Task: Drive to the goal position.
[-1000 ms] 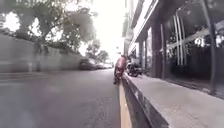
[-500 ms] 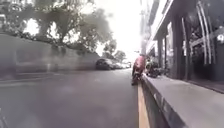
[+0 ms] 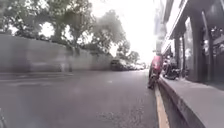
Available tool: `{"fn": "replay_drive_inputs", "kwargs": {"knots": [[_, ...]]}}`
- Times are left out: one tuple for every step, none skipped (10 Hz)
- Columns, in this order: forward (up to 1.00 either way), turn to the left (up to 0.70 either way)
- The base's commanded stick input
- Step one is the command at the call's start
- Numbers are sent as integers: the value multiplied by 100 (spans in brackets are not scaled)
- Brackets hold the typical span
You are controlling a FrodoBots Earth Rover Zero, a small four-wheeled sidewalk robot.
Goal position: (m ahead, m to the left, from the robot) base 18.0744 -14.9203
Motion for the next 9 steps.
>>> {"fn": "replay_drive_inputs", "kwargs": {"knots": [[45, 0], [45, 0], [45, 0], [48, 0], [70, 0], [70, 0], [70, 0], [70, 0], [70, 0]]}}
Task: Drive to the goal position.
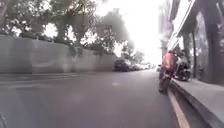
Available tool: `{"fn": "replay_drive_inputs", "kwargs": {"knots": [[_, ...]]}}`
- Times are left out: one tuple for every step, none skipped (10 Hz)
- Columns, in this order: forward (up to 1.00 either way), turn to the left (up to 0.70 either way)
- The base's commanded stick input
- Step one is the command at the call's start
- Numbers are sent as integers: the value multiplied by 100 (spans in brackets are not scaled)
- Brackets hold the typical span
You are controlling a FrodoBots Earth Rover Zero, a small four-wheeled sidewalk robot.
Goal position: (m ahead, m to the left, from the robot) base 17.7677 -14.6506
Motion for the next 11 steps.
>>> {"fn": "replay_drive_inputs", "kwargs": {"knots": [[70, 0], [70, 0], [70, 0], [70, 0], [70, -10], [70, -14], [70, -4], [70, 0], [70, 0], [70, 0], [70, 0]]}}
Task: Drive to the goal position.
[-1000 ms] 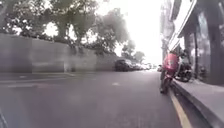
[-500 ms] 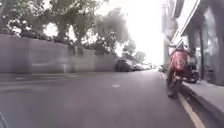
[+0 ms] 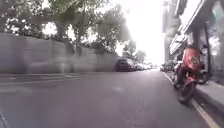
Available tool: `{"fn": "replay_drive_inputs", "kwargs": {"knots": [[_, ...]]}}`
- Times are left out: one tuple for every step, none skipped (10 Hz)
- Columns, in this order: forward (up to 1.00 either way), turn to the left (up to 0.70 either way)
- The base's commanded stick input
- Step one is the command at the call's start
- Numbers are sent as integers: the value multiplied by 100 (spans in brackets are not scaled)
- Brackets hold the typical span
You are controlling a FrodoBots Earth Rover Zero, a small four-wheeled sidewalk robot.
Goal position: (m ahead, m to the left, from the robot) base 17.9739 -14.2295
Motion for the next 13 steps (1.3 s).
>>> {"fn": "replay_drive_inputs", "kwargs": {"knots": [[70, 0], [70, -8], [70, -14], [70, -14], [70, -14], [70, -14], [70, -14], [70, -14], [70, -14], [70, -14], [70, -14], [70, -14], [70, -14]]}}
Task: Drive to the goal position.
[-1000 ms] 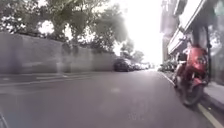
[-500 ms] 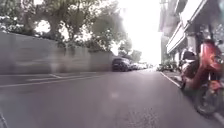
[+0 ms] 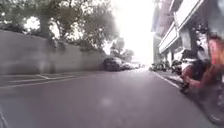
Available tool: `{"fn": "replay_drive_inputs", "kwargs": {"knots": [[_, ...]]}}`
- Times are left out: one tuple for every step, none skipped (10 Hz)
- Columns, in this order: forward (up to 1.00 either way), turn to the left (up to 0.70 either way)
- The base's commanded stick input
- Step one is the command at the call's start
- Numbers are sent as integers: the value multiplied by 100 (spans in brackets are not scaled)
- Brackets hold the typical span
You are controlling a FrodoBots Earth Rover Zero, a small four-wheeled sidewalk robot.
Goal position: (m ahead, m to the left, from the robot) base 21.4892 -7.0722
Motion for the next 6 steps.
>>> {"fn": "replay_drive_inputs", "kwargs": {"knots": [[70, -14], [70, -14], [70, -8], [70, -1], [70, 0], [70, 0]]}}
